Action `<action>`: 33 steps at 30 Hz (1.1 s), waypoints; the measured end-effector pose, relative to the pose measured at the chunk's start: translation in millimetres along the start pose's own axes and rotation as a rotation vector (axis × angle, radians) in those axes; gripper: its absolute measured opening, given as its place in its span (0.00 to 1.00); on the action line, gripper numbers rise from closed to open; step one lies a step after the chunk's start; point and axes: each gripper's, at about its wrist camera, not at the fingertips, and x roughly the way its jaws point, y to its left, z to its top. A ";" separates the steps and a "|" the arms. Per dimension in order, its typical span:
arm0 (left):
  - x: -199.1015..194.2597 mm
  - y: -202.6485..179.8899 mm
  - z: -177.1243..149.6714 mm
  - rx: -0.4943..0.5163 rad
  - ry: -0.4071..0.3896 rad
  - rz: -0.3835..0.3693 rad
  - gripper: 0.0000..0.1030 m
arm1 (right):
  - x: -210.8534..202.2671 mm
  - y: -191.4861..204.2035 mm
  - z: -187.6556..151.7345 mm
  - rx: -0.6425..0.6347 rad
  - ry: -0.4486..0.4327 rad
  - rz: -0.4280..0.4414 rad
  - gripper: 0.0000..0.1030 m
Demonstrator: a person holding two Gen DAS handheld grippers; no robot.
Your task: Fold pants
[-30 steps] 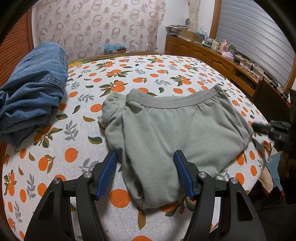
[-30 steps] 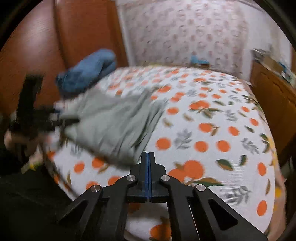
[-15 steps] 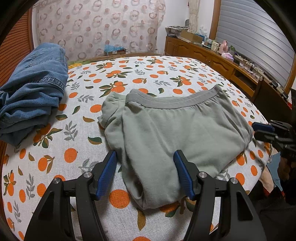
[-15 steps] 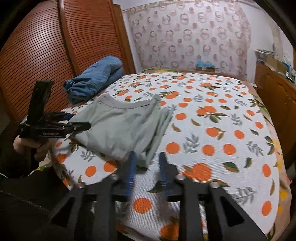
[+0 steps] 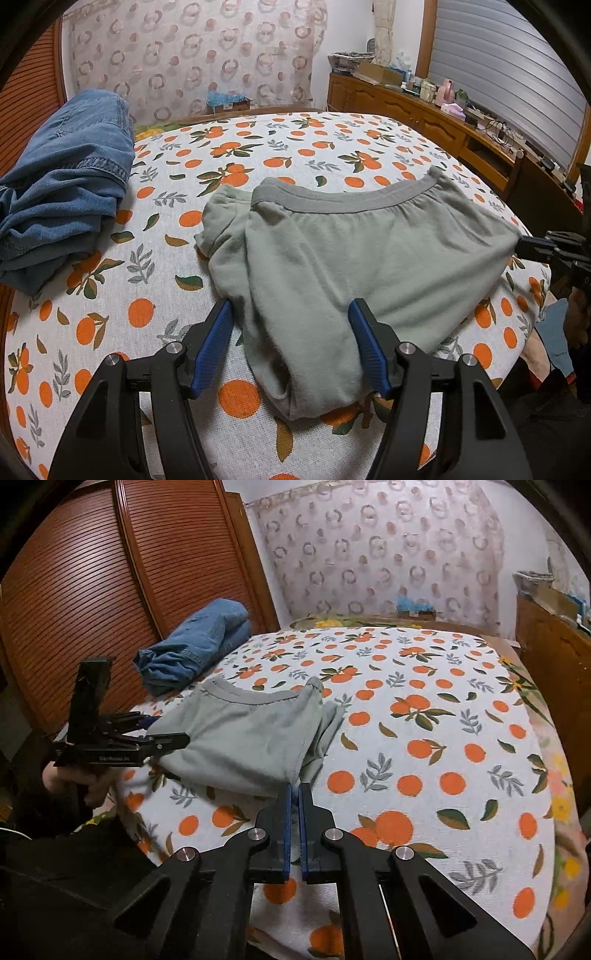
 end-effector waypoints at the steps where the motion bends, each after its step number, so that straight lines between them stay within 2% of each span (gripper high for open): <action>1: 0.2 0.0 -0.2 0.000 -0.001 0.000 0.65 | 3.0 0.1 -0.6 -0.001 0.015 -0.005 0.03; 4: 0.2 -0.1 -0.4 -0.001 0.000 -0.001 0.65 | 5.8 1.4 -2.2 -0.004 0.028 -0.067 0.04; 6: 0.5 -0.2 -0.6 -0.001 -0.001 0.000 0.65 | 2.4 -0.9 -1.2 0.016 0.022 -0.067 0.13; 8: 0.4 -0.1 -0.9 -0.002 -0.003 0.001 0.65 | -0.3 0.3 1.8 0.014 0.010 -0.082 0.26; 9: 0.3 0.1 -0.9 -0.002 -0.003 0.002 0.65 | -0.7 2.2 2.6 0.011 0.009 -0.084 0.28; 11: 0.3 0.0 -1.4 -0.004 -0.006 0.003 0.65 | 0.2 4.8 5.5 0.004 0.009 -0.086 0.43; 16: 0.3 0.0 -1.7 -0.004 -0.007 0.003 0.65 | 13.1 7.6 12.5 -0.012 0.029 -0.089 0.54; 33: 0.2 -0.2 -2.0 -0.006 -0.006 0.004 0.65 | 58.8 12.5 41.9 0.001 0.093 -0.102 0.55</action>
